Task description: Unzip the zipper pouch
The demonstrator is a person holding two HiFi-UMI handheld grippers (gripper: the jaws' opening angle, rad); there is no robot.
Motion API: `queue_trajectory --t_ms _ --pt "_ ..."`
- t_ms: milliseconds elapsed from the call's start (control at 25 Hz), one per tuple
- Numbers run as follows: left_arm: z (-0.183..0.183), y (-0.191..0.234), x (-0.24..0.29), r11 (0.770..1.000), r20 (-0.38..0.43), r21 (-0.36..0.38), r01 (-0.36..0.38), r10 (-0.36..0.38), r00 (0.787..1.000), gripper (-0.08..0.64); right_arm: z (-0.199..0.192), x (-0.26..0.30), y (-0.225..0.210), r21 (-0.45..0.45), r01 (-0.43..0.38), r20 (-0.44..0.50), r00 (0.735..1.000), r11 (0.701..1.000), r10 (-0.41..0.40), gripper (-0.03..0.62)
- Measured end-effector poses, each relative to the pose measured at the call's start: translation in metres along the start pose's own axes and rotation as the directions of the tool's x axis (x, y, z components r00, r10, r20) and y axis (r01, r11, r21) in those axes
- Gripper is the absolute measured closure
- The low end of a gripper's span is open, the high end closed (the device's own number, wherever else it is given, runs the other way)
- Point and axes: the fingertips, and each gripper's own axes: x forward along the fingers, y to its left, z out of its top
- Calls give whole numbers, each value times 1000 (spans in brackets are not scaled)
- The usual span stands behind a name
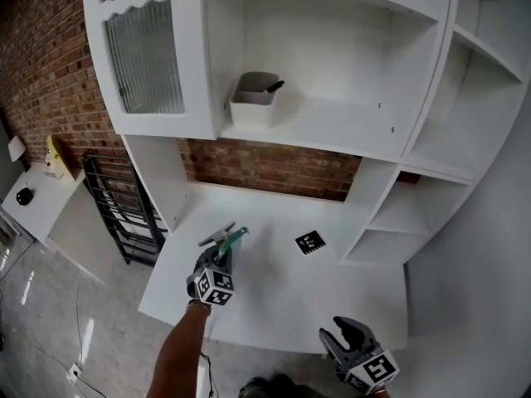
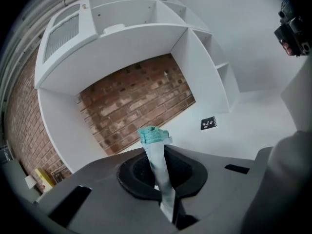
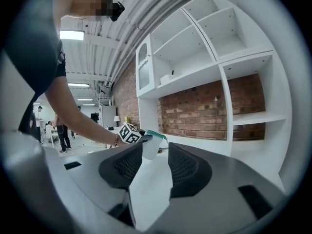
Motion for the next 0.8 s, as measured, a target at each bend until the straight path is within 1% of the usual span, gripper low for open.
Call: queue_trajectory --t_ms 80,160,280,400,480,560,680,800 --pt "-2 -6 8 1000 -12 19 -2 3 1000 558 -1 -3 -6 19 34 2 999 999 -34 468" --pt "-2 -18 14 1000 -14 24 10 -9 1000 558 -2 -8 -10 32 68 1 998 997 -68 502" --pt "2 -39 15 999 5 10 41 -41 999 558 -1 -13 -16 30 99 3 995 995 -99 546" --pt "6 -59 14 997 19 -12 80 -79 997 558 2 -15 -19 46 110 24 994 993 -111 582" --pt "7 -71 11 994 23 -32 104 -104 994 558 -1 -16 -22 55 126 19 992 991 -127 591" --pt "5 -82 8 991 21 -53 126 -125 992 558 -3 -17 -23 43 131 1 991 990 -131 592" --pt "0 -96 4 987 12 -64 150 -149 989 558 -7 -15 -20 31 116 -18 993 993 -116 592" --pt "-4 -106 1 984 5 -61 166 -166 986 558 -3 -12 -15 17 95 -3 996 995 -95 592"
